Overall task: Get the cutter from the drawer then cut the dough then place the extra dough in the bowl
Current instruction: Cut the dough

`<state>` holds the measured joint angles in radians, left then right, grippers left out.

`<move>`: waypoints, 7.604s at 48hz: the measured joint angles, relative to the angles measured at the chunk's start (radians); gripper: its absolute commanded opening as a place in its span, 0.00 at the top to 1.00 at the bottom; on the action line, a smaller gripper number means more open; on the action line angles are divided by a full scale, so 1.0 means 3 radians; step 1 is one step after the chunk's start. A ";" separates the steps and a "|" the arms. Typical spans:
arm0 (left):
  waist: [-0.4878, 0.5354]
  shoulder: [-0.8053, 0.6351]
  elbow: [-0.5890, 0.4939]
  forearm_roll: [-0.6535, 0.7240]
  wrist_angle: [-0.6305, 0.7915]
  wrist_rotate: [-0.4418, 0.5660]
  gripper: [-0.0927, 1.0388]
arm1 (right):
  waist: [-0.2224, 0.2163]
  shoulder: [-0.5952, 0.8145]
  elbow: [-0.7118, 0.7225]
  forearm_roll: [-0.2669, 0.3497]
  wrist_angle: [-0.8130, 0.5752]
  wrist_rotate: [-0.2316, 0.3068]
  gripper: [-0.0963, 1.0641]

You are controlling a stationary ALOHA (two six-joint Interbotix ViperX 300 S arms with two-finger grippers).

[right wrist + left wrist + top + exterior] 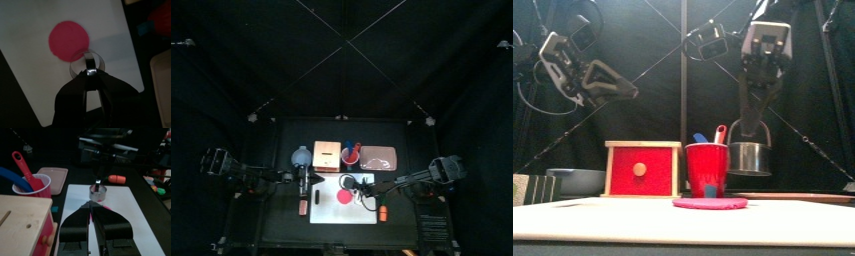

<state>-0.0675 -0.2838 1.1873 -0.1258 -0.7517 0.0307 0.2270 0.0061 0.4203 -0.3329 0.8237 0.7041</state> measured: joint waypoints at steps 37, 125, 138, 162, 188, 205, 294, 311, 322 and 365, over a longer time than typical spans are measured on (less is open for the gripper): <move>0.0056 -0.0056 0.0128 -0.0215 0.0205 0.0000 0.51 | -0.0010 0.0844 -0.0972 0.0215 0.0414 -0.0813 0.47; 0.0087 -0.0046 0.0189 -0.0389 0.0276 -0.0005 0.52 | -0.0112 0.0920 -0.0931 0.0245 0.0302 -0.0782 0.45; 0.0082 -0.0031 0.0189 -0.0389 0.0404 0.0000 0.51 | -0.0138 0.0946 -0.0982 0.0373 0.0337 -0.0747 0.36; 0.0077 -0.0026 0.0010 -0.0363 0.0762 0.0020 0.51 | -0.0148 0.0885 -0.1058 0.0256 0.0430 -0.0752 0.28; 0.0041 -0.0051 -0.0164 0.0020 0.0639 0.0020 0.50 | -0.0046 0.0312 -0.0552 -0.0041 -0.0031 -0.0741 0.28; -0.0148 -0.0056 -0.0164 0.0148 0.0256 0.0020 0.41 | -0.0072 -0.0332 0.0501 -0.0675 -0.1519 0.0245 0.28; -0.0317 0.0721 -0.0501 0.0118 -0.0179 0.0077 0.18 | 0.0159 -0.0501 0.2306 0.1631 -0.5752 -0.2475 0.29; -0.0573 0.1237 -0.0772 -0.0148 -0.0179 0.0107 0.18 | 0.0281 0.0414 0.1897 0.2270 -0.5931 -0.2516 0.29; -0.0568 0.1447 -0.0926 -0.0153 -0.0179 0.0138 0.18 | 0.0281 0.0430 0.1933 0.2403 -0.5937 -0.2526 0.29; -0.0368 0.1754 -0.1202 -0.0143 0.0194 0.0194 0.18 | 0.0256 0.0634 0.1841 0.2408 -0.5839 -0.2526 0.29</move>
<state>-0.1779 0.2424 0.8268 -0.1687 -0.6934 0.0890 0.3037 0.1963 0.9725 0.3896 -0.9281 -0.0537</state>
